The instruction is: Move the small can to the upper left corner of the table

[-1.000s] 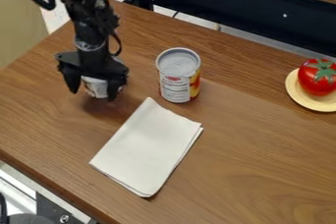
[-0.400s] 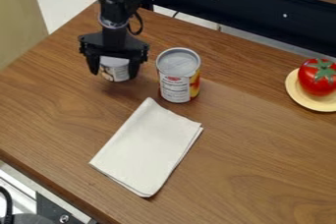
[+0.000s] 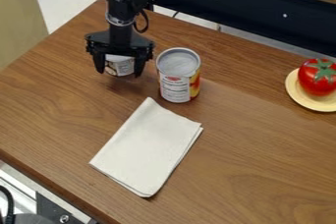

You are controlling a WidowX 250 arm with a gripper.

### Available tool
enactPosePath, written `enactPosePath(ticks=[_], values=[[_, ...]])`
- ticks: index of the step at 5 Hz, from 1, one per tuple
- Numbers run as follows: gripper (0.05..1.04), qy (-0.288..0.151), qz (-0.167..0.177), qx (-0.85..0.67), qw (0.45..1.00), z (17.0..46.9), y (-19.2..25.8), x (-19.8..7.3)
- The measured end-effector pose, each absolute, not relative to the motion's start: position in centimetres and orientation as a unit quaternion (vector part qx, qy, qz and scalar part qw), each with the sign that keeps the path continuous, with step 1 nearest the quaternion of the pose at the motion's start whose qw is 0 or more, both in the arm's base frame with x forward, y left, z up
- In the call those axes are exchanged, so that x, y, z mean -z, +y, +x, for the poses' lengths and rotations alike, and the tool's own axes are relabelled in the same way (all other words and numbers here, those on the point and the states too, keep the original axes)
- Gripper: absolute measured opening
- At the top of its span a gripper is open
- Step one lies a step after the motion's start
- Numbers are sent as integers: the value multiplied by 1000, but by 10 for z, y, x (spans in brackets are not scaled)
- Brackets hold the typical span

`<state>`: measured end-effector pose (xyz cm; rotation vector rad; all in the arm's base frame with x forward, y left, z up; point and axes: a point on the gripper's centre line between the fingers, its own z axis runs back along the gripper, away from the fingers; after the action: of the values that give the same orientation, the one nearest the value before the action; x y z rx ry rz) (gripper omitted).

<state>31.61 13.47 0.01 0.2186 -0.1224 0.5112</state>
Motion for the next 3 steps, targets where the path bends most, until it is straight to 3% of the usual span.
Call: enactPosePath(ticks=[1,3], values=[[996,-74,87,-261,959,301,135,-18],[996,-101,90,-268,954,268,122,-44]])
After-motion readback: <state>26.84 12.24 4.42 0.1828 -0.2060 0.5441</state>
